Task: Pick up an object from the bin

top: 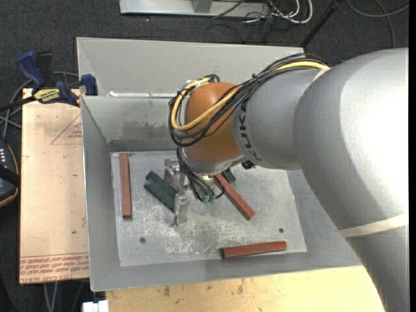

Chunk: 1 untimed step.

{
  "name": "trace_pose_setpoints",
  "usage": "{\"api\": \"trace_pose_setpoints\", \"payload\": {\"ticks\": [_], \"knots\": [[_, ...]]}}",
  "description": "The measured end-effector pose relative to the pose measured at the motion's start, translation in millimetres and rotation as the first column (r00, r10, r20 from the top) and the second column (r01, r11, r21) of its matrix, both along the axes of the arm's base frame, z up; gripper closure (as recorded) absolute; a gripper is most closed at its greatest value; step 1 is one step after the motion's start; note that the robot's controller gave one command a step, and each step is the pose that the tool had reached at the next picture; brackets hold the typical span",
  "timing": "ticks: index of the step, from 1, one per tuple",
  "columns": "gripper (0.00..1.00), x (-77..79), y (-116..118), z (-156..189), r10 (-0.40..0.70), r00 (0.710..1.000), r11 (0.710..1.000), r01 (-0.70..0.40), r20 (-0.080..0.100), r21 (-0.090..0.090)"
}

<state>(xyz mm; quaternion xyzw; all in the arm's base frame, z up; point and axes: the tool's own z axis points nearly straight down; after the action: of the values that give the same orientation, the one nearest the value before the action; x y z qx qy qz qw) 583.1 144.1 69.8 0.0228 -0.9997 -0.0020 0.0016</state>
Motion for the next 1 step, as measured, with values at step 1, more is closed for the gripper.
{"api": "trace_pose_setpoints", "payload": {"ticks": [1], "knots": [[0.00,0.2,74.1,0.5,0.047,0.999,0.999,-0.047,0.008,0.002]]}}
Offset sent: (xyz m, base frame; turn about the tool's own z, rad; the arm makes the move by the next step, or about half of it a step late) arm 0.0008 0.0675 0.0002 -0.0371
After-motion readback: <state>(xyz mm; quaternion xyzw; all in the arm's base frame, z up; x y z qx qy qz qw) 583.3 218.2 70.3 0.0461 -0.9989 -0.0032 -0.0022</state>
